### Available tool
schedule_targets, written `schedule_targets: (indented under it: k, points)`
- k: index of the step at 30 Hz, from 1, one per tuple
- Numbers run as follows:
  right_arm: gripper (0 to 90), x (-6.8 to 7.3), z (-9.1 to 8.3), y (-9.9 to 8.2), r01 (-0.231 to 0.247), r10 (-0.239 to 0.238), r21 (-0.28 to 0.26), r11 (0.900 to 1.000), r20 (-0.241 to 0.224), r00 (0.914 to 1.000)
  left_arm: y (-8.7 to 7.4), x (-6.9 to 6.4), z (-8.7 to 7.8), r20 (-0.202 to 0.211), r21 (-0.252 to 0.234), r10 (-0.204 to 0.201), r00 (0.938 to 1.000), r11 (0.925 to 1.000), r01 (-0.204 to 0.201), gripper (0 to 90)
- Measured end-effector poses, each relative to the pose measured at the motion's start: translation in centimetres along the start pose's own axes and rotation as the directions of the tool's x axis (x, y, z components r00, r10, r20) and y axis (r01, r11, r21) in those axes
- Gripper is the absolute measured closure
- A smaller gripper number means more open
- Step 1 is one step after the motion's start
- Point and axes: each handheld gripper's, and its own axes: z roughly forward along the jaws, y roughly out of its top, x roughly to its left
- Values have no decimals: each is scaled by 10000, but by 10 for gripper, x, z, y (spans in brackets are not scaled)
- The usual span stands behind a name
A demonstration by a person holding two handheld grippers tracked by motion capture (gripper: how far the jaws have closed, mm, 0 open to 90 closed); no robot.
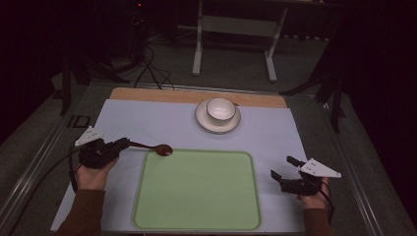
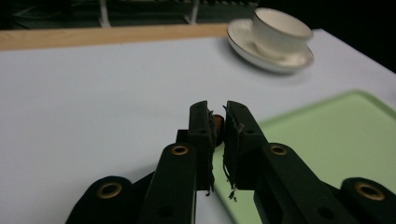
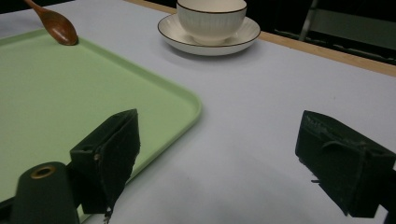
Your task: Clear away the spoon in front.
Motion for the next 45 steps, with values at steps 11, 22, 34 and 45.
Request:
schedule_targets:
  k: [11,22,34,45]
  points:
    - [135,-1,-1,0,34,-34,5,10000,33,10000,26,13,44,-589,-748,-962,9936,9930,917,798]
    - [136,0,-1,0,48,-48,29,10000,39,10000,38,13,74,-774,-526,-986,9921,9941,947,798]
    - [135,-1,-1,0,14,-14,57,10000,14,10000,33,5,98,-532,224,-751,9958,9968,764,784]
    - [136,-1,0,0,48,-48,152,9999,-14,10000,10,-14,95,905,653,-262,9955,9977,203,787]
